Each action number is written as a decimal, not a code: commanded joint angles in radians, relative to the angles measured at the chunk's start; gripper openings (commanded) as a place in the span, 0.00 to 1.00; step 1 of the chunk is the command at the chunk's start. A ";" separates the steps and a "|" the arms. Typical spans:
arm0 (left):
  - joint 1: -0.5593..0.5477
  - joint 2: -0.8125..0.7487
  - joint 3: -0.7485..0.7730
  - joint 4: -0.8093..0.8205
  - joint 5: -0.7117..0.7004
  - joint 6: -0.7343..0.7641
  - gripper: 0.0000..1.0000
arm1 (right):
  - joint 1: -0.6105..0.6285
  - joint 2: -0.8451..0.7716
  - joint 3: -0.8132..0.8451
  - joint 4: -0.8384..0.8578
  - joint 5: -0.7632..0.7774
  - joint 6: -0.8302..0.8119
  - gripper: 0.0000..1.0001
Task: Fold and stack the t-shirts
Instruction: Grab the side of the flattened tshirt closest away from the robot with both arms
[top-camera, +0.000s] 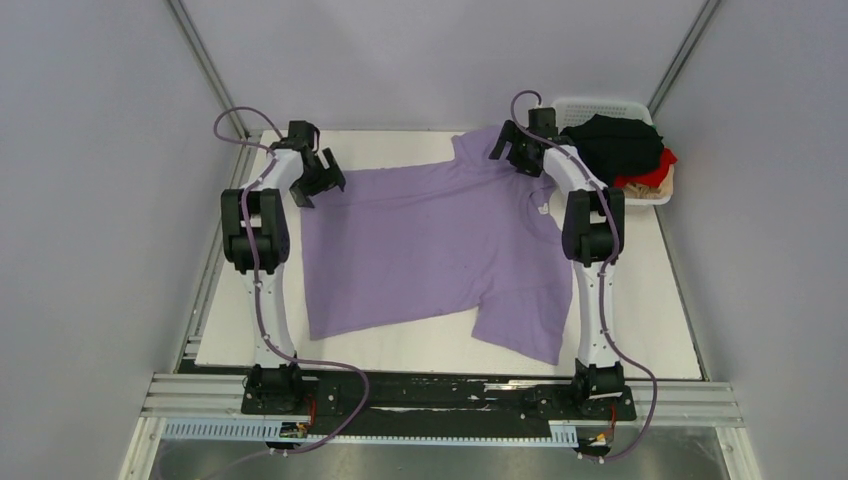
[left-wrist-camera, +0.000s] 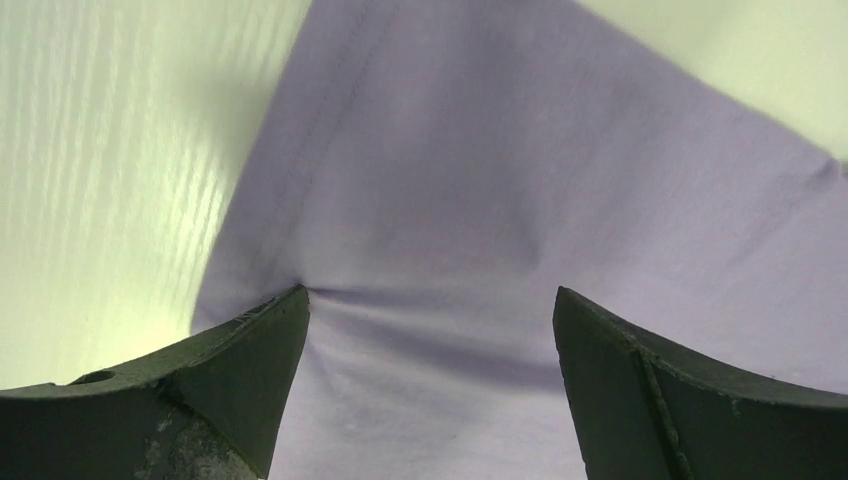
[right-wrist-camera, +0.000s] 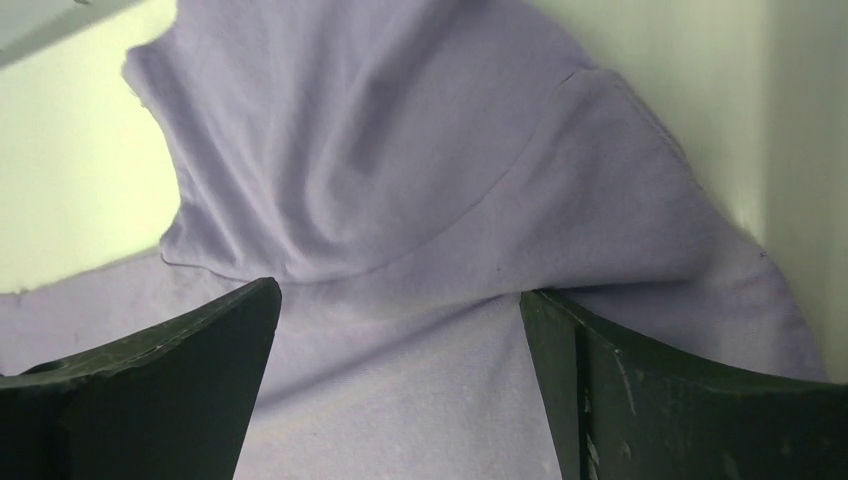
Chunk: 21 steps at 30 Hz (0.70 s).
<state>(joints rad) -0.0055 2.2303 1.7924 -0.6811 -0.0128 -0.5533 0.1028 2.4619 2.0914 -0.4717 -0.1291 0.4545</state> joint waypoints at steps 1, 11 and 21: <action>0.043 0.127 0.096 -0.008 -0.019 0.005 1.00 | -0.009 0.128 0.145 -0.015 -0.029 -0.027 1.00; 0.046 -0.086 0.121 -0.077 -0.032 0.035 1.00 | 0.041 -0.233 -0.014 -0.006 0.042 -0.105 1.00; -0.180 -0.816 -0.687 -0.143 -0.226 -0.154 1.00 | 0.167 -0.848 -0.681 0.081 0.260 0.038 1.00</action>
<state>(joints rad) -0.0666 1.6436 1.3041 -0.7403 -0.1394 -0.5865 0.2543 1.7924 1.5993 -0.4416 0.0334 0.3973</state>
